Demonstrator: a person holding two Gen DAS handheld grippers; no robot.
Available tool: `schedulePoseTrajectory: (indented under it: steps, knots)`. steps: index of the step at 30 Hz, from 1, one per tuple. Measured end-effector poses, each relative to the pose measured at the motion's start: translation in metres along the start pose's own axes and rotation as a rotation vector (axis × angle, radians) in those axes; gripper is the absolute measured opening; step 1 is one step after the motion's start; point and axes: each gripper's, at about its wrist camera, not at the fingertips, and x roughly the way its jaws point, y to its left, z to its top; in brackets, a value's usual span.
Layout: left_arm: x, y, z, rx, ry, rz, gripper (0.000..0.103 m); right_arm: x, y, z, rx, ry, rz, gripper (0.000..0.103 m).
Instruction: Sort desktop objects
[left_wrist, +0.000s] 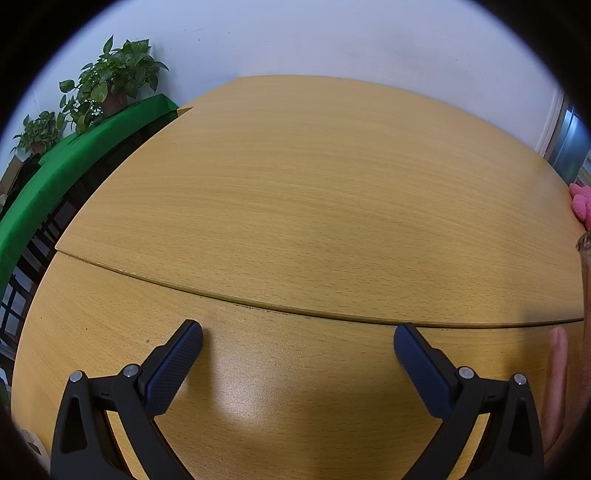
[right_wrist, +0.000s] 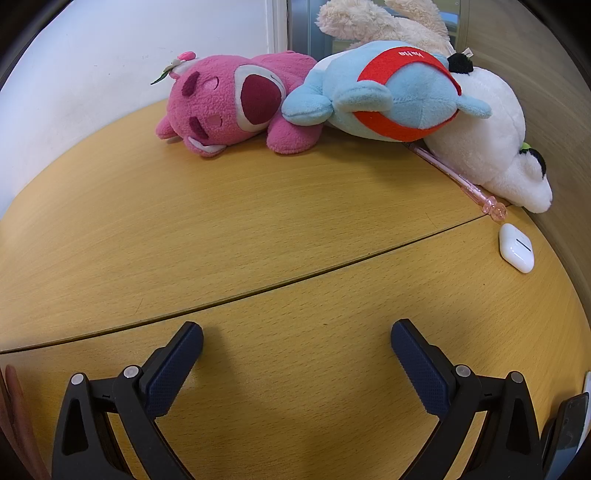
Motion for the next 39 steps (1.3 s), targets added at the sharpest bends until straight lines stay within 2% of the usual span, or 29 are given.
schedulePoseTrajectory:
  steps: [39]
  knots:
    - [0.0011, 0.0004, 0.0006, -0.001, 0.002, 0.002, 0.103, 0.0010, 0.0004, -0.0013, -0.003, -0.001, 0.002, 0.103]
